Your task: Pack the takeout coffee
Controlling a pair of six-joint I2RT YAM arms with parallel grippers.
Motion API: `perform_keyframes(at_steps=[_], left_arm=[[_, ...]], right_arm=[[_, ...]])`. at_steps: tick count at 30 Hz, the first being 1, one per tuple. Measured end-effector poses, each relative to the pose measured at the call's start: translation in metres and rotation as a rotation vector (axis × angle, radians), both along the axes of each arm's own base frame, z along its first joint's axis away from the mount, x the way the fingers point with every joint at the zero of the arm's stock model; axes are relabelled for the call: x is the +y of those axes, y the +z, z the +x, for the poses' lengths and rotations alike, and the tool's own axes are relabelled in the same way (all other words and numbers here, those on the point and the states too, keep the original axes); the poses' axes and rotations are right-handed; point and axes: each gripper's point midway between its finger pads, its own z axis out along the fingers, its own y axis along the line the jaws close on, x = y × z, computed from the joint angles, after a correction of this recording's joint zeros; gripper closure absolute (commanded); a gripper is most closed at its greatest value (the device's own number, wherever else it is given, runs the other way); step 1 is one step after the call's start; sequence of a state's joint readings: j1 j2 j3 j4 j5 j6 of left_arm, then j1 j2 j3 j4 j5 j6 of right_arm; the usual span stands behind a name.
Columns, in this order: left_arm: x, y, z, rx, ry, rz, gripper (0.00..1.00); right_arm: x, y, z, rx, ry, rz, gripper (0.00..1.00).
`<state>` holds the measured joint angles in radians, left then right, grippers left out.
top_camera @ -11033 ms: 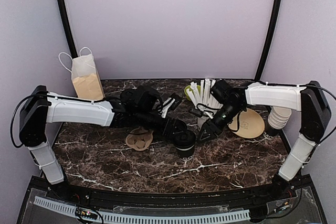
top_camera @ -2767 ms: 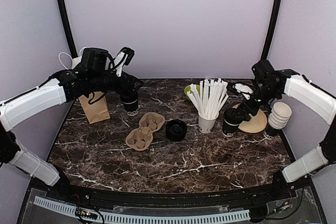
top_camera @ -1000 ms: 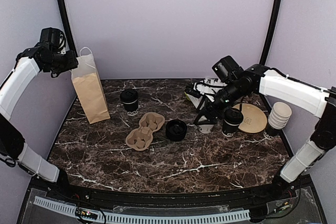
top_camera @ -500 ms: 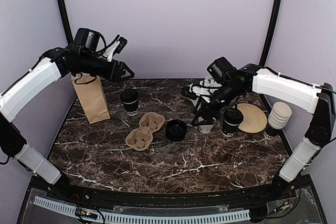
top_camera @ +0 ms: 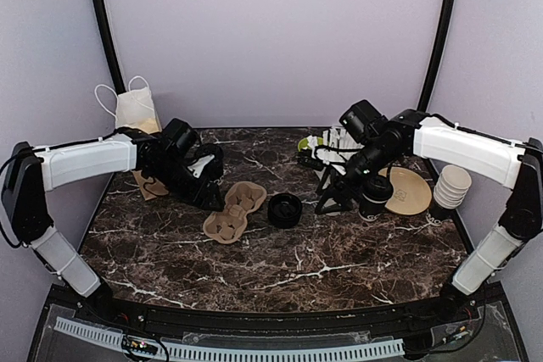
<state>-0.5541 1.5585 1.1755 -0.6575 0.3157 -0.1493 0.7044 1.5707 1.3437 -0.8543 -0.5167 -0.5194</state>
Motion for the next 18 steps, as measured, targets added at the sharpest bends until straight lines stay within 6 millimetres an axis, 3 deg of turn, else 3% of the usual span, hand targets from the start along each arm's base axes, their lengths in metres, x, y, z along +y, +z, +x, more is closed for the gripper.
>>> perform_keyframes(at_steps=[4,10,18], left_arm=[[-0.002,-0.026,-0.007,0.056,0.007,0.038,0.32],[0.003,-0.064,0.004,0.09,0.042,0.123,0.41],[0.008,-0.085,0.007,0.105,0.055,0.184,0.44]], right_arm=[[0.001,0.0,-0.001,0.003,0.002,0.005,0.34],[0.001,-0.004,-0.001,0.007,0.0,0.005,0.34],[-0.004,-0.015,-0.006,0.027,-0.001,-0.013,0.34]])
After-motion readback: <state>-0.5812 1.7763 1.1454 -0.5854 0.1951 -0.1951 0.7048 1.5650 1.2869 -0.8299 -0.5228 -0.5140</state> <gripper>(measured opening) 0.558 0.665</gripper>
